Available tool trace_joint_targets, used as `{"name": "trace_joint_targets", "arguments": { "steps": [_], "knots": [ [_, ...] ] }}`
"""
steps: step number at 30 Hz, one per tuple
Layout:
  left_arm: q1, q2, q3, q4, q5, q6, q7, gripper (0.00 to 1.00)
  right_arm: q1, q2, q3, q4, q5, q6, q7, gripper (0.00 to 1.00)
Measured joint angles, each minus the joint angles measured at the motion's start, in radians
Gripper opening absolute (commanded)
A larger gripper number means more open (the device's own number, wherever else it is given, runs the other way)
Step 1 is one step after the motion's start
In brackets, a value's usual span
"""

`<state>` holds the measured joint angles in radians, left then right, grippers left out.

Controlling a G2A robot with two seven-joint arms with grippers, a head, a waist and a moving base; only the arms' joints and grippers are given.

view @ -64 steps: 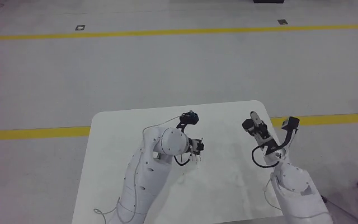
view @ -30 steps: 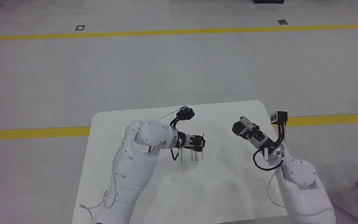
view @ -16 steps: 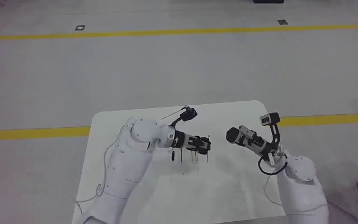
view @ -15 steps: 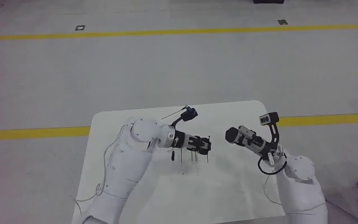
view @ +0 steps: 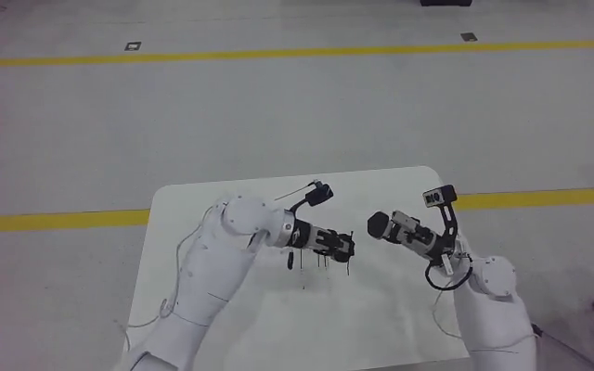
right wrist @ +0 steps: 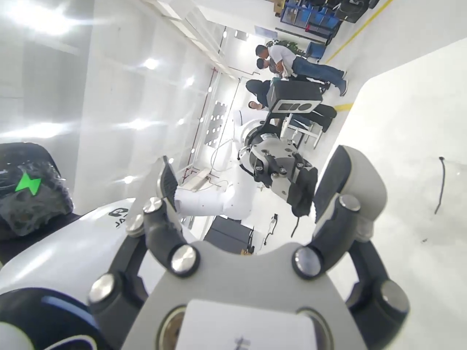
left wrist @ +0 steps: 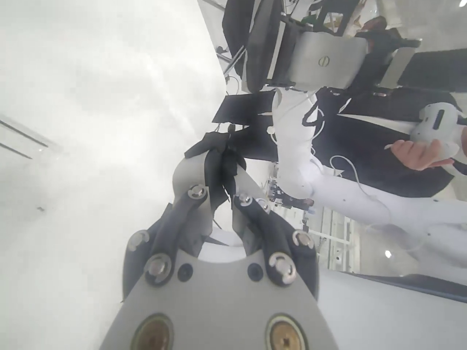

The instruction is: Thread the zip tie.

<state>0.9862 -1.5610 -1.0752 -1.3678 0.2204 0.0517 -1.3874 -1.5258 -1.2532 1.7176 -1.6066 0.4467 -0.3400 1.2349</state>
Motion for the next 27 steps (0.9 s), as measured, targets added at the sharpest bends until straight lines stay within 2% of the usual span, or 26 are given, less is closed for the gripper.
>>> {"name": "trace_joint_targets", "arguments": {
  "steps": [4,9,11,18,22,26,27],
  "knots": [
    [-0.046,0.017,0.053,0.047,-0.113,0.024,-0.003,0.0,0.033,-0.003,-0.006,0.027,-0.013,0.0,0.063,1.0],
    [-0.087,0.048,0.097,0.078,-0.235,0.017,-0.003,0.0,0.067,-0.013,-0.001,0.058,0.002,0.0,0.151,1.0],
    [-0.102,0.062,0.112,0.081,-0.264,0.009,-0.003,0.0,0.069,-0.02,-0.012,0.07,0.048,0.0,0.157,1.0],
    [-0.106,0.065,0.115,0.082,-0.263,0.005,-0.002,0.0,0.068,-0.021,-0.015,0.073,0.066,0.0,0.155,1.0],
    [-0.094,0.069,0.127,0.073,-0.287,0.006,0.025,0.0,0.062,-0.018,-0.031,0.074,0.033,0.0,0.116,1.0],
    [-0.103,0.076,0.132,0.072,-0.308,0.013,0.019,0.0,0.075,-0.014,-0.042,0.096,0.025,0.0,0.115,1.0],
    [-0.104,0.078,0.134,0.072,-0.315,0.013,0.018,0.0,0.078,-0.014,-0.043,0.1,0.025,0.0,0.117,0.82]
  ]
}}
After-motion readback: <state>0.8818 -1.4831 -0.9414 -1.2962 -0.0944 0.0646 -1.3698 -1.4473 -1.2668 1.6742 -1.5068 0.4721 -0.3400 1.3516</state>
